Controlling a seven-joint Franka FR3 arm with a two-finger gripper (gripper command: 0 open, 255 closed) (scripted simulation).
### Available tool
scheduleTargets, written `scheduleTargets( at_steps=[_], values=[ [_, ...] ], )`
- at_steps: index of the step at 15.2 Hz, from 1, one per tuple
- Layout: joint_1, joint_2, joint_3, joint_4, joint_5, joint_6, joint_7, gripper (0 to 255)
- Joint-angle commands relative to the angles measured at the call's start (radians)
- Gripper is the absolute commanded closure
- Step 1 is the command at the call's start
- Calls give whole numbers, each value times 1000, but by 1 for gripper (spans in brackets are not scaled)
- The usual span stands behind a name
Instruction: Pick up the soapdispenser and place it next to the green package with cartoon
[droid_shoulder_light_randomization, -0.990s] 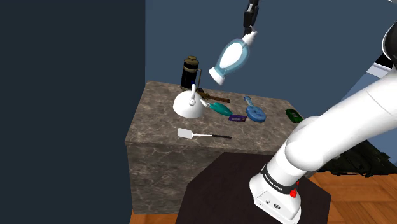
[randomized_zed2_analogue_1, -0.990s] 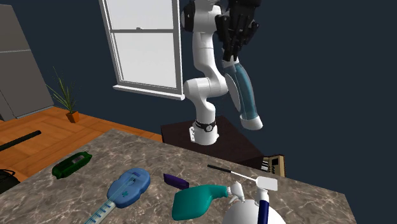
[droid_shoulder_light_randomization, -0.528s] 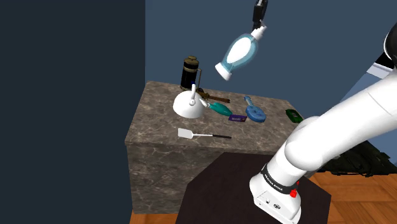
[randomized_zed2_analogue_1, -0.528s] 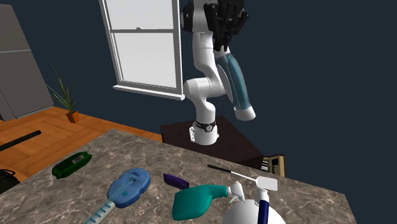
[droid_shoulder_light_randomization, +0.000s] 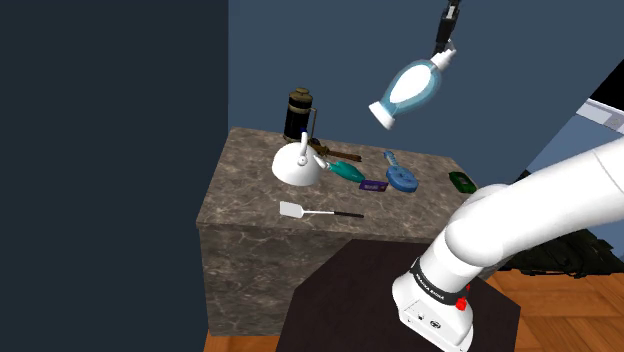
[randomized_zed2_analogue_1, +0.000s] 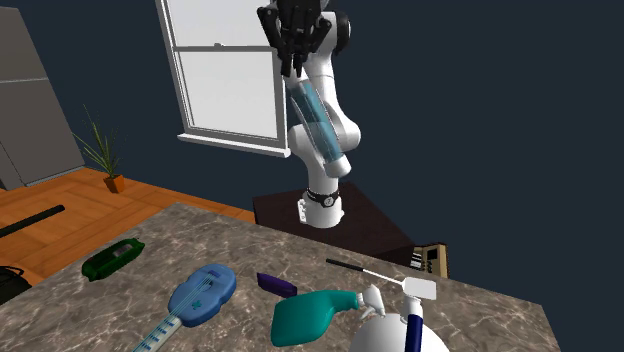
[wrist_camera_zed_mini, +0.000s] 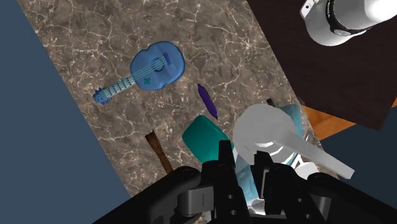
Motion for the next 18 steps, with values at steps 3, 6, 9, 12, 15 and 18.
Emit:
scheduleTargets(
  at_steps=[3, 6, 9, 12, 15, 18],
  values=[
    [-25, -51, -66, -36, -50, 9, -95, 255],
    [-41, -76, -118, -44, -87, 13, -167, 255],
    [-56, -92, -173, -43, -125, 19, -240, 255],
    [-68, -100, -231, -32, -161, 27, -315, 255],
    [-78, -98, -294, -12, -193, 38, -392, 255],
    [-83, -86, -363, 19, -221, 52, -472, 255]
  ],
)
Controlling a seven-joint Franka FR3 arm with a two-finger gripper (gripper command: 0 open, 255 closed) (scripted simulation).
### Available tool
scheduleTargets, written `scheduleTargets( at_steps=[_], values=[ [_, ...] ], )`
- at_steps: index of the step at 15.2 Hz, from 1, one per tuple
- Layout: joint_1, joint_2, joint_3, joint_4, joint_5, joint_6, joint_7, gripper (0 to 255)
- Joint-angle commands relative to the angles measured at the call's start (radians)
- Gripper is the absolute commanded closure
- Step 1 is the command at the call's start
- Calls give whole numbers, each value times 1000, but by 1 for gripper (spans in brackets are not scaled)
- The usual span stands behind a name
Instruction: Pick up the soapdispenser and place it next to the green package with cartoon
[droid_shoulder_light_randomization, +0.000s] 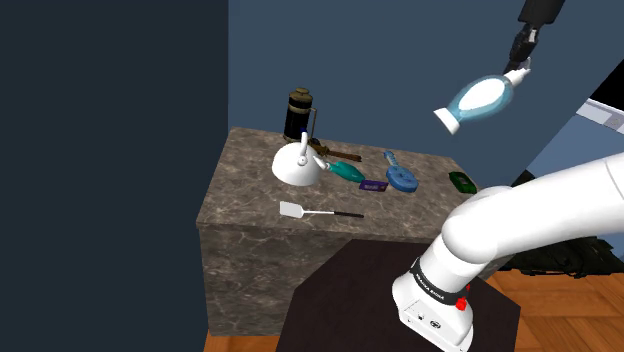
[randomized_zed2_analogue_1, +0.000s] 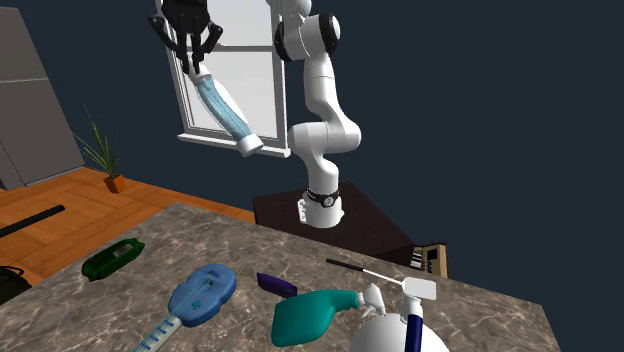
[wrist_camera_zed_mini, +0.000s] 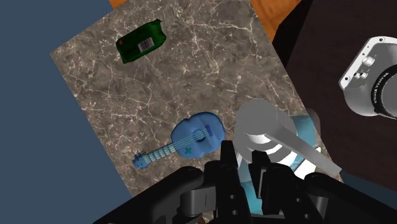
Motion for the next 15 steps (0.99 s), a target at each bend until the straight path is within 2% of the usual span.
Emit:
scheduleTargets(
  at_steps=[1, 6, 10, 13, 15],
  values=[
    [-4, 8, -52, 24, -21, 10, -63, 255],
    [4, 59, -191, 104, -46, 42, -204, 255],
    [34, 126, -337, 191, -38, 74, -327, 255],
    [82, 199, -488, 272, -4, 101, -431, 255],
    [141, 266, -633, 334, 43, 122, -512, 255]
  ],
)
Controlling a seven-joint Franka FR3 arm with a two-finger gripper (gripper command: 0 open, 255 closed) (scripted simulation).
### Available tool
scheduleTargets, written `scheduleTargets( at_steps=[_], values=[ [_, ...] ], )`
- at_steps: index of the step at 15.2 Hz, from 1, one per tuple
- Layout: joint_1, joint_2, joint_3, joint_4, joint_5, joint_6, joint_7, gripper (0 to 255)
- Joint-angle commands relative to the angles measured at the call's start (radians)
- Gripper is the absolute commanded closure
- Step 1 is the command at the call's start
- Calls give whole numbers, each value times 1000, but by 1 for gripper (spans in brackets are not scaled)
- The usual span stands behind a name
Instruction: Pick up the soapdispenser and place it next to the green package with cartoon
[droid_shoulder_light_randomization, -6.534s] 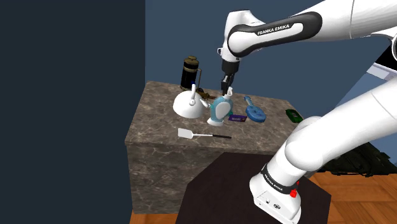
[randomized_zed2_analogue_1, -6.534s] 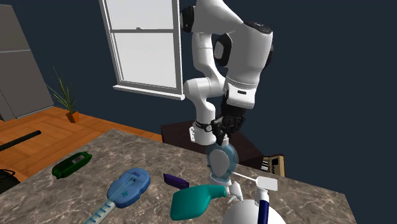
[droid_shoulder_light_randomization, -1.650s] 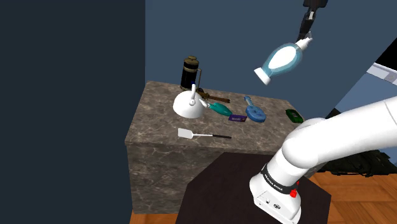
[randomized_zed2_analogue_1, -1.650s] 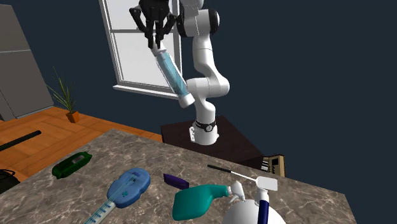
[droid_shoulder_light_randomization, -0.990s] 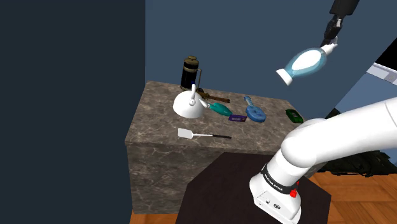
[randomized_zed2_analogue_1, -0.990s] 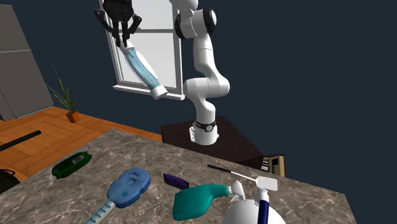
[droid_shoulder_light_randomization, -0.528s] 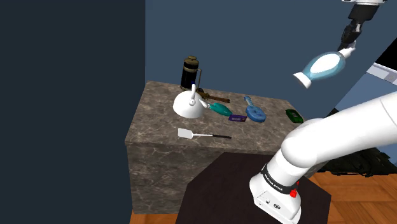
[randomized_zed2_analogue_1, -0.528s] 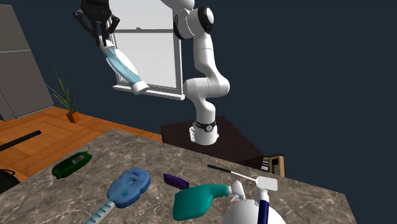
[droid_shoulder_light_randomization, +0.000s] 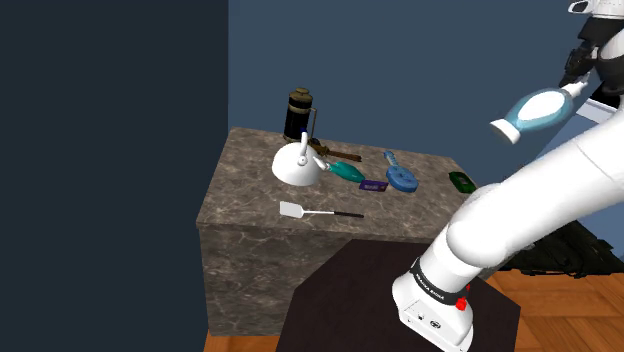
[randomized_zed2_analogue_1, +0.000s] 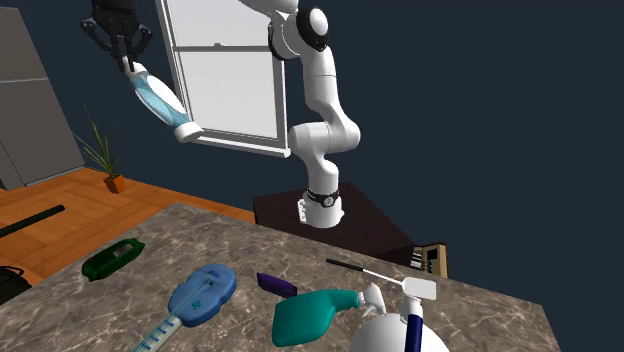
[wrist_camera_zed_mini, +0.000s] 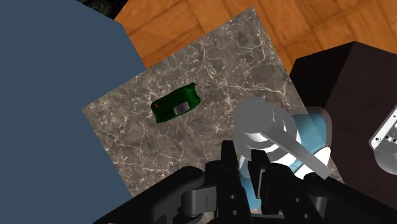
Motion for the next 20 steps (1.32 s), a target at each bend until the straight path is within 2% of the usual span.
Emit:
scheduleTargets(
  at_steps=[1, 2, 3, 4, 6, 10, 14, 20],
  values=[
    [81, 77, -176, 67, 61, 23, -88, 255],
    [168, 122, -321, 103, 105, 33, -137, 255],
    [326, 135, -508, 146, 119, 31, -167, 255],
    [479, 106, -649, 195, 91, 18, -173, 255],
    [650, -25, -714, 314, -50, -41, -150, 255],
    [964, -212, -872, 634, -249, -164, -205, 255],
    [810, -159, -813, 443, -175, -56, -177, 255],
    [656, -109, -753, 248, -111, 70, -158, 255]
  ],
)
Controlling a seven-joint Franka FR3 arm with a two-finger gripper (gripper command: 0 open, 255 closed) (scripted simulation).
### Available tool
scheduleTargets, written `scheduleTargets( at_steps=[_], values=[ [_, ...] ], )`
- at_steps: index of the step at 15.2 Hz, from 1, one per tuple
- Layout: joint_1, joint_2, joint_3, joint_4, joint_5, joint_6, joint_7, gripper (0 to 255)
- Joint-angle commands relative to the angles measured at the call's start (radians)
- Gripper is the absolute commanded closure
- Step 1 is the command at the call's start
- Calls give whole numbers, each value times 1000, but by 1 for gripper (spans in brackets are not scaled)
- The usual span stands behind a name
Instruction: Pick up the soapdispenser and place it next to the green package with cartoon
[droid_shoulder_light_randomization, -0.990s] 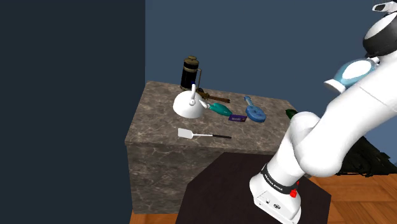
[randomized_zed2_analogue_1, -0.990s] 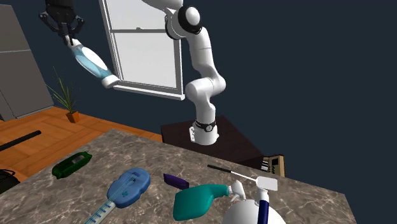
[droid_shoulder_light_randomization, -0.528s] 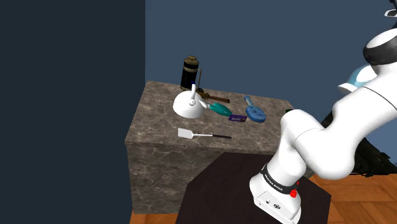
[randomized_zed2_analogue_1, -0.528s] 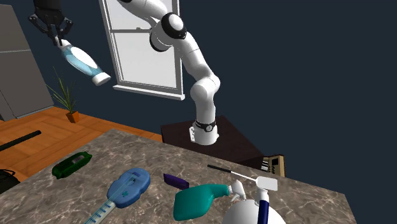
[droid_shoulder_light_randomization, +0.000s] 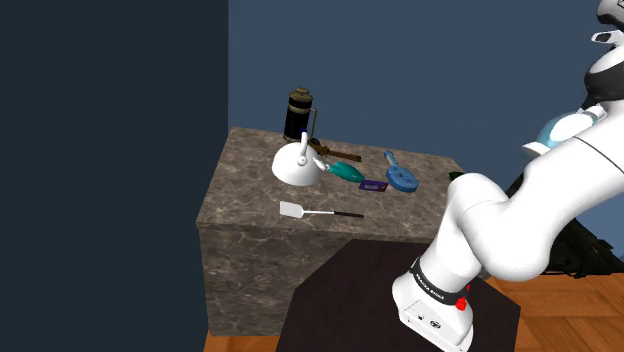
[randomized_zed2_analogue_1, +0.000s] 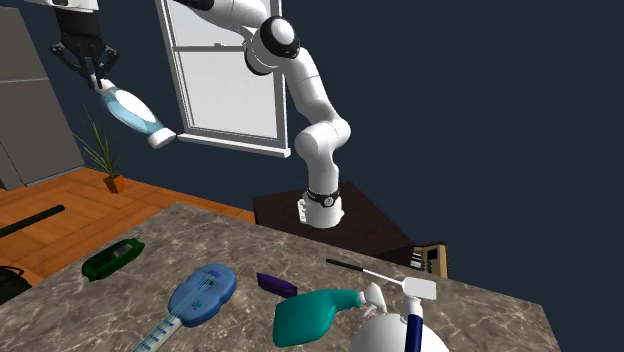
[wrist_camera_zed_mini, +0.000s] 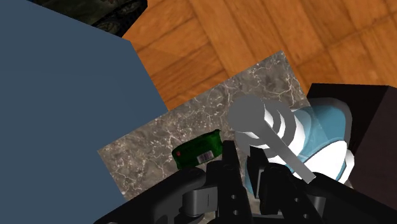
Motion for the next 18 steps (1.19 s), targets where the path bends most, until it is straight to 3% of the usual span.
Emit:
scheduleTargets(
  at_steps=[1, 9, 18],
  values=[
    [-49, 16, 20, -62, 20, 43, 4, 255],
    [-181, 54, 73, -247, 61, 180, 18, 255],
    [-273, 71, 107, -409, 75, 312, 36, 255]
  ],
)
